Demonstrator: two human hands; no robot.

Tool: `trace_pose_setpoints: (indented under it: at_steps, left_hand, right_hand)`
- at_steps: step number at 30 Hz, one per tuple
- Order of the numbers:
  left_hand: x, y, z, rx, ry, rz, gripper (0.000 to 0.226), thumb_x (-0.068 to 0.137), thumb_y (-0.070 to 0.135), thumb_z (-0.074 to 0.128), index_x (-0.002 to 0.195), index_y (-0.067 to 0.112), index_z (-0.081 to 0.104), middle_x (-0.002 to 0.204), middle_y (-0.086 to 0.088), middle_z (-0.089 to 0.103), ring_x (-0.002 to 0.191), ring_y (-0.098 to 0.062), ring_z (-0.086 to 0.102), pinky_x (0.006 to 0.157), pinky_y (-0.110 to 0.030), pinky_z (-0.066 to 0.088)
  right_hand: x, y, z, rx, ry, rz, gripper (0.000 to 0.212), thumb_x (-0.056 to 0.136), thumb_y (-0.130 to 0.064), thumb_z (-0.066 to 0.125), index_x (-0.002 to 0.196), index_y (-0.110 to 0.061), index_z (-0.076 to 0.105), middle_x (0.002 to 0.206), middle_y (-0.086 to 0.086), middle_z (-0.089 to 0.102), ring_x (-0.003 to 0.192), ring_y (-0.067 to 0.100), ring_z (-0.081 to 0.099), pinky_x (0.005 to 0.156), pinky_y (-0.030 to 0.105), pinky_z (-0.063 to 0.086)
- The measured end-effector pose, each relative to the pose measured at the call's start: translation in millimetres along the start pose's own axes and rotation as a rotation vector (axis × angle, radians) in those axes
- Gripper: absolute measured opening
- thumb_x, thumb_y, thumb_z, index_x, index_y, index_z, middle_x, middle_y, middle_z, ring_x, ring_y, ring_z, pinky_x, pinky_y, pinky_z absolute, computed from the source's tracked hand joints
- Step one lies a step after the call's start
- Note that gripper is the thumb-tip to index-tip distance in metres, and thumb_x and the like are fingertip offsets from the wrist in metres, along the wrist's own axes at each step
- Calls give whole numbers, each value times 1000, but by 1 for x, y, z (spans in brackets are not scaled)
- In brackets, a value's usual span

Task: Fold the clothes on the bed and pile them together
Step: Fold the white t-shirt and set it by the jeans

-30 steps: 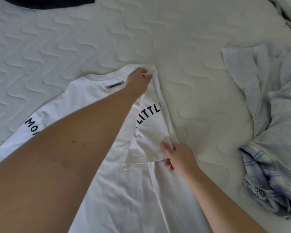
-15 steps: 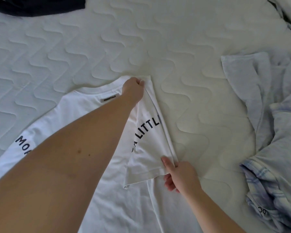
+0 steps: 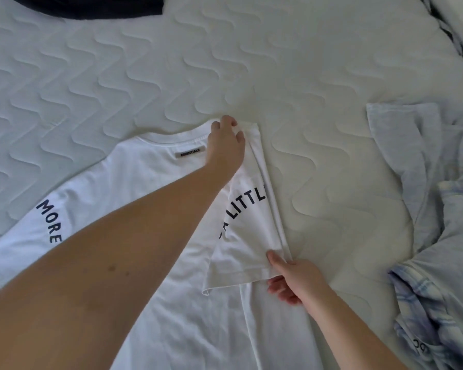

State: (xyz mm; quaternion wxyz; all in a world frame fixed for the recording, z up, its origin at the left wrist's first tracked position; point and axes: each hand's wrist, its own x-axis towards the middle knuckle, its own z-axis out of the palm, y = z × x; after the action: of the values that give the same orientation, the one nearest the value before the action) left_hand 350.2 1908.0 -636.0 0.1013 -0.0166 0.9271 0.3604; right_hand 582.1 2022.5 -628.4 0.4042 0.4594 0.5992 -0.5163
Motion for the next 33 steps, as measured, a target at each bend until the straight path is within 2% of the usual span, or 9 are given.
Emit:
trace_pose_setpoints:
  at_steps: [4,7,9,11,14,21,24,27,33]
  left_hand:
    - [-90,-23,-8,93,81,243,41,96,9,46,137,12,49,137,-6,50,126,-24,48,104,-40,39]
    - [-159,-51,4,310,39,326,53,100,21,40,152,12,32,158,-7,31,147,-24,26,117,-40,23]
    - [-193,-70,19,463,-32,321,60,102,35,29,156,13,19,164,-4,14,151,-23,13,122,-41,16]
    - [-213,-86,32,510,-88,267,63,102,43,22,157,14,14,164,-1,7,152,-21,7,122,-42,16]
    - [-220,-99,45,544,-90,233,64,102,46,20,157,14,12,164,-2,7,152,-20,7,123,-41,12]
    - [-205,-97,33,519,-316,231,64,103,46,16,156,20,-8,163,2,-17,150,-17,-16,122,-39,-9]
    - [-203,-97,0,348,-342,269,63,104,40,31,158,23,5,165,2,0,152,-15,-1,123,-35,2]
    - [-225,-122,-38,146,-151,156,60,99,25,46,155,20,24,161,-4,25,148,-18,21,120,-37,21]
    - [-292,-224,-124,87,26,-83,53,97,16,50,149,15,38,153,-6,38,143,-22,33,116,-41,30]
  right_hand:
    - [-21,3,-11,-459,266,-215,45,96,-41,48,75,-7,70,66,8,72,60,24,68,57,28,52]
    - [-32,10,-5,-527,632,-621,23,96,-28,47,86,-17,64,80,3,68,80,25,65,70,33,47]
    - [-29,13,13,-536,692,-915,21,96,-12,51,109,-14,66,103,4,69,99,24,63,84,34,47]
    - [-15,19,31,-632,666,-1057,38,94,-6,54,132,-7,56,132,11,60,125,27,55,104,39,43]
    - [8,34,40,-849,591,-1059,50,99,-15,49,147,-5,37,154,10,35,144,24,30,117,39,27]
    - [20,40,31,-1152,513,-964,61,102,-32,36,155,-14,11,163,2,1,150,17,0,121,30,0]
    - [3,30,37,-1137,619,-938,52,97,-26,45,147,-13,36,157,8,30,146,23,24,119,38,8]
    - [-18,28,57,-1004,719,-960,36,91,-18,53,125,-8,57,132,12,57,134,31,42,117,44,14]
    - [-48,33,144,-941,523,-1087,32,94,-14,52,125,-7,56,130,8,58,135,27,40,118,38,11]
